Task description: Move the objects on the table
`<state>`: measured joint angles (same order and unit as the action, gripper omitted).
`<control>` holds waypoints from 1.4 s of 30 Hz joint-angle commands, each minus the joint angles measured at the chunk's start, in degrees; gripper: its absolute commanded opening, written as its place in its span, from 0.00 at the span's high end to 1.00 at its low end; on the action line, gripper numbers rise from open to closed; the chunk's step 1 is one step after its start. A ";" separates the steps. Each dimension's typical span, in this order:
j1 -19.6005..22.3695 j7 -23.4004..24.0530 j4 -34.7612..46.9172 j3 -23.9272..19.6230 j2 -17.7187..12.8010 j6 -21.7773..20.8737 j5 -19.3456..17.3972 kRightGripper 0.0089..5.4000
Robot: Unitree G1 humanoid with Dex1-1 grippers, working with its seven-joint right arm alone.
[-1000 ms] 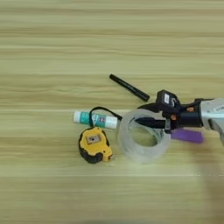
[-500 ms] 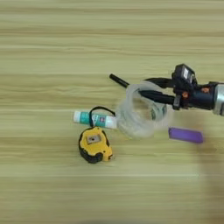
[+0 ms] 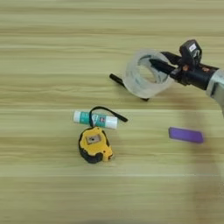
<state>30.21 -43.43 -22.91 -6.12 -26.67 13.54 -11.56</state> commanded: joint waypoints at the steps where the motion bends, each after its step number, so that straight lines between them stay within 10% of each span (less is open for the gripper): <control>1: 11.72 10.59 -4.56 -3.94 -1.73 -2.75 2.14 0.72; 21: 18.26 24.65 -22.33 -3.37 -5.72 -8.45 11.48 0.72; 42: 18.21 18.69 -28.13 -1.26 -4.72 -9.72 12.27 0.72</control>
<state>42.42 -24.40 -54.78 -7.18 -28.46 6.39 0.78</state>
